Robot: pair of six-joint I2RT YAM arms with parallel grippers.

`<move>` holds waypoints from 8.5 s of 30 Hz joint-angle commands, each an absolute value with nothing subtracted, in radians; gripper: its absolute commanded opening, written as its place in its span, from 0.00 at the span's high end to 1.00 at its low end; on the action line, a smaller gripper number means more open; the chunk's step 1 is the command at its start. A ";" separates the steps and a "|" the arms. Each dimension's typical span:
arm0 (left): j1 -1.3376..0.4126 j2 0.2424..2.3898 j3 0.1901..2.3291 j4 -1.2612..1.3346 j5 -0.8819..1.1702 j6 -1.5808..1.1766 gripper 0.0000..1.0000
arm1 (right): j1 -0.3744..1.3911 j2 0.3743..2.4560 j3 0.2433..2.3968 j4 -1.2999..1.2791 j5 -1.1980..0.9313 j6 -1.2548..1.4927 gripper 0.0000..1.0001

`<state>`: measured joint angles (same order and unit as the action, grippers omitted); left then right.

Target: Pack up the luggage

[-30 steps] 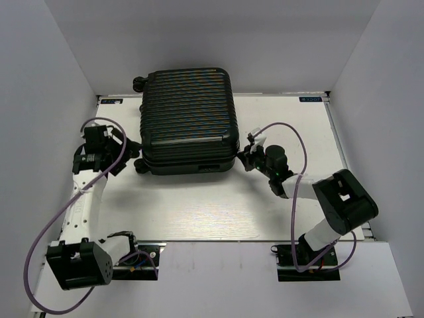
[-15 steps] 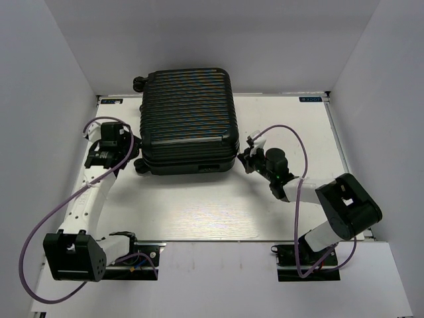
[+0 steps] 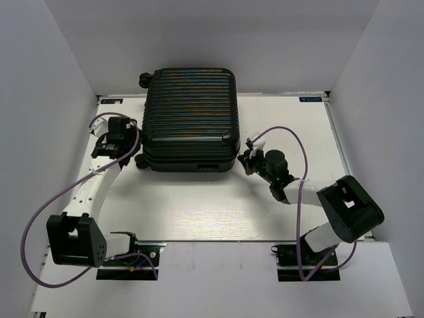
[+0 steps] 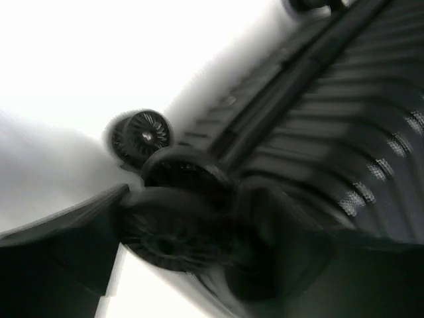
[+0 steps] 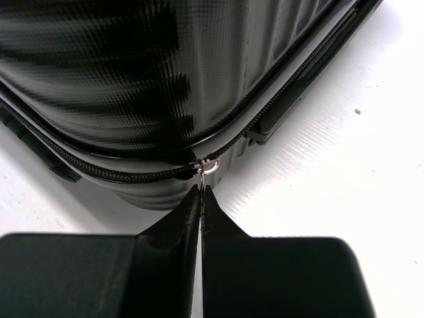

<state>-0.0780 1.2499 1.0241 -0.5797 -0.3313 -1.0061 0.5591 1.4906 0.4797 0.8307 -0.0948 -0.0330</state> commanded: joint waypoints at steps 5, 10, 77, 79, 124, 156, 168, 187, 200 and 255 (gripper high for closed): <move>-0.129 1.143 0.994 -0.609 -0.172 -0.815 0.00 | 0.580 1.434 0.451 0.811 -0.072 -0.081 1.00; -0.124 1.098 1.071 -0.791 -0.239 -0.704 0.00 | 0.581 1.424 0.434 0.816 -0.066 -0.092 1.00; -0.008 1.261 1.328 -0.969 -0.193 -1.241 0.23 | 0.581 1.396 0.410 0.778 -0.077 -0.166 1.00; -0.011 1.311 1.336 -0.986 -0.174 -1.246 0.21 | 0.580 1.396 0.411 0.776 -0.074 -0.164 1.00; 0.026 1.796 1.552 -0.962 -0.038 -0.408 1.00 | 0.546 1.632 0.592 1.097 0.422 -0.066 1.00; 0.247 2.160 2.052 -1.022 0.026 0.192 1.00 | 0.220 2.213 1.298 1.014 -0.033 -0.077 1.00; 0.204 2.281 2.132 -0.767 0.164 0.141 1.00 | 0.218 2.086 1.155 0.946 -0.647 -0.124 1.00; 0.046 2.342 2.131 -0.457 0.354 -0.112 1.00 | 0.390 1.701 0.681 0.808 -0.318 0.050 1.00; 0.041 2.385 2.134 -0.445 0.428 -0.049 1.00 | 0.302 1.956 0.998 0.874 -0.168 -0.121 1.00; 0.109 1.809 1.750 -0.988 -0.236 -0.460 0.00 | 0.273 1.885 1.169 0.370 -0.331 0.069 0.58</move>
